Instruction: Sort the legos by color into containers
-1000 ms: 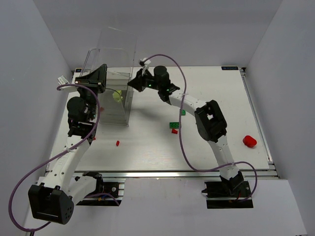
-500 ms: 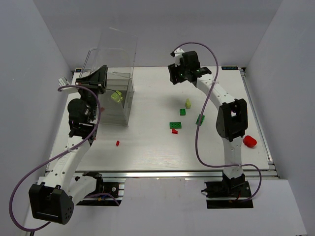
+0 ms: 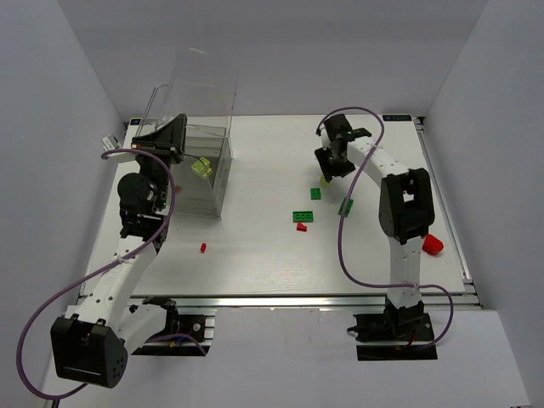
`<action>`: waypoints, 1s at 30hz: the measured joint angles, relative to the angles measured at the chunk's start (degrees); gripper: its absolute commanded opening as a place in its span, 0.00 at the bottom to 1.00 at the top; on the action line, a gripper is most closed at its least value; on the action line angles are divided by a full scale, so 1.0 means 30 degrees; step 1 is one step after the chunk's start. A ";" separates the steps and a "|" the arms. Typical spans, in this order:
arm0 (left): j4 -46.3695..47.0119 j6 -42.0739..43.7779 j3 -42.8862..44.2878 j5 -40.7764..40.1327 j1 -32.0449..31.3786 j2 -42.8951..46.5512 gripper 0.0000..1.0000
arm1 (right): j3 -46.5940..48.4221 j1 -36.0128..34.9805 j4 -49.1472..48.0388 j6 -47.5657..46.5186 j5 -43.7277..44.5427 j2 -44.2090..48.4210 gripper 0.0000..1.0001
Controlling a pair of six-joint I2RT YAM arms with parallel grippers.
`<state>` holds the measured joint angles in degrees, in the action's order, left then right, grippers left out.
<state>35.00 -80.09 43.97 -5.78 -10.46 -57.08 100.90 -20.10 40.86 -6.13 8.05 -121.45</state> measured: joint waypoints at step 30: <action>-0.0073 -0.0044 -0.0146 0.0102 0.0000 0.0189 0.19 | 0.2645 0.0466 0.0153 0.1013 -0.3752 -0.3446 0.50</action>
<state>34.79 -80.23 43.53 -5.48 -10.46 -56.51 108.84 -18.70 41.32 -3.09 -3.20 -131.79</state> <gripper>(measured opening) 0.241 0.540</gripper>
